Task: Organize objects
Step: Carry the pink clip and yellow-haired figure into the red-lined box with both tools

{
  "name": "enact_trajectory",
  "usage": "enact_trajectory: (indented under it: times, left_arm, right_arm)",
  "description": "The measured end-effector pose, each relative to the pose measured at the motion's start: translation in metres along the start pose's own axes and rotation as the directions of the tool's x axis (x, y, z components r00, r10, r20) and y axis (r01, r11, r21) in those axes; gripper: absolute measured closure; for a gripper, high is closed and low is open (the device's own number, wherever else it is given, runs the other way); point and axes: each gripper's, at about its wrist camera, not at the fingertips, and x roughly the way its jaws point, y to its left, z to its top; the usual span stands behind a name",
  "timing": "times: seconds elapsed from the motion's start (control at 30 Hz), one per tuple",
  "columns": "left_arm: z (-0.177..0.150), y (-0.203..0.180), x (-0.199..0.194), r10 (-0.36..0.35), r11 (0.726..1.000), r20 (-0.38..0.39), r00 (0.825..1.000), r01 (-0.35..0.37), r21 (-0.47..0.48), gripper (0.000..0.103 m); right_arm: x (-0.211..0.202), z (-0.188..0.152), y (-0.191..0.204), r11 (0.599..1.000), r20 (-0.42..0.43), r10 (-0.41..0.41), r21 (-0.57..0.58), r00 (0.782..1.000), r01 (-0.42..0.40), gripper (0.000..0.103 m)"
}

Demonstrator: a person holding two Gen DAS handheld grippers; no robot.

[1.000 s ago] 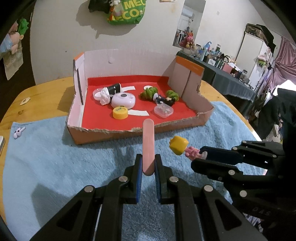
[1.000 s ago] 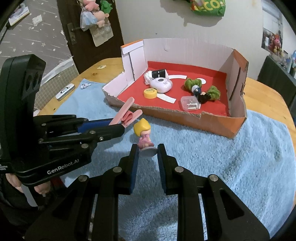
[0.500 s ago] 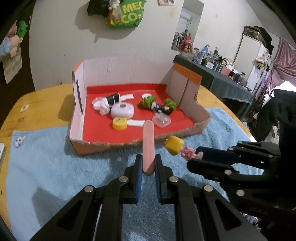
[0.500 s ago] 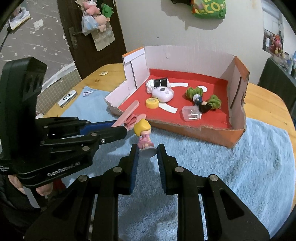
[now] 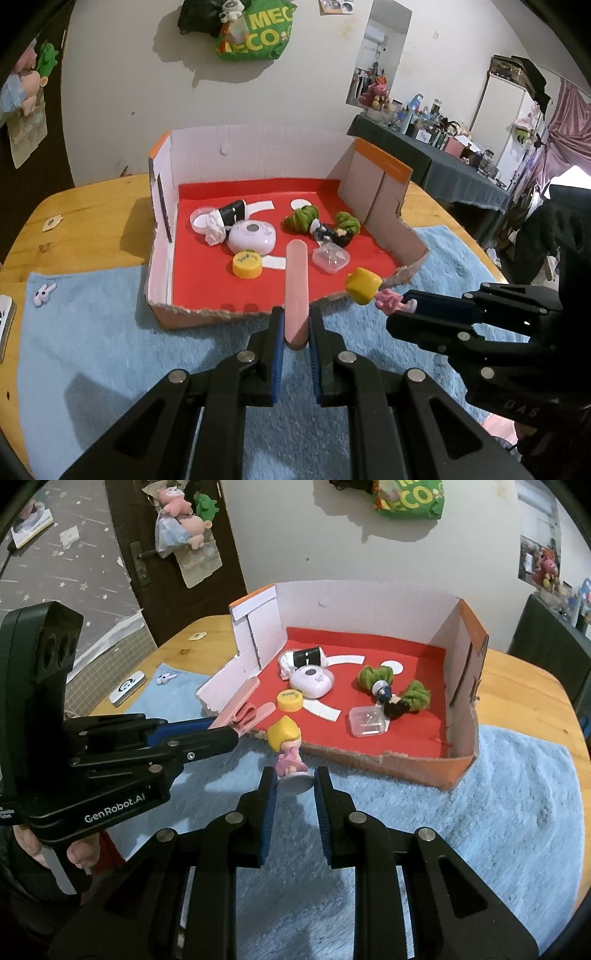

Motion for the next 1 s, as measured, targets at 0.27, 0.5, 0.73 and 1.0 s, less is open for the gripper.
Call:
enact_trajectory:
  times: [0.27, 0.5, 0.73, 1.0]
  left_arm:
    - [0.018, 0.005, 0.009, 0.003, 1.0, -0.003, 1.0, -0.003, 0.003, 0.091]
    - [0.031, 0.013, 0.025, -0.008, 1.0, -0.033, 0.999, 0.008, -0.007, 0.091]
    - [0.036, 0.018, 0.047, -0.021, 1.0, -0.084, 0.996, 0.02, -0.011, 0.09]
    - [0.035, 0.018, 0.067, -0.033, 0.999, -0.143, 0.989, 0.035, 0.01, 0.09]
  right_arm:
    - [0.005, 0.015, -0.008, 1.0, -0.004, -0.014, 0.003, 1.0, 0.014, 0.083]
    - [0.016, 0.028, -0.017, 1.0, -0.021, -0.027, 0.013, 0.999, 0.027, 0.083]
    - [0.034, 0.036, -0.025, 1.0, -0.055, -0.022, 0.018, 0.998, 0.024, 0.083]
    - [0.055, 0.041, -0.033, 0.999, -0.109, -0.019, 0.025, 0.994, 0.022, 0.083]
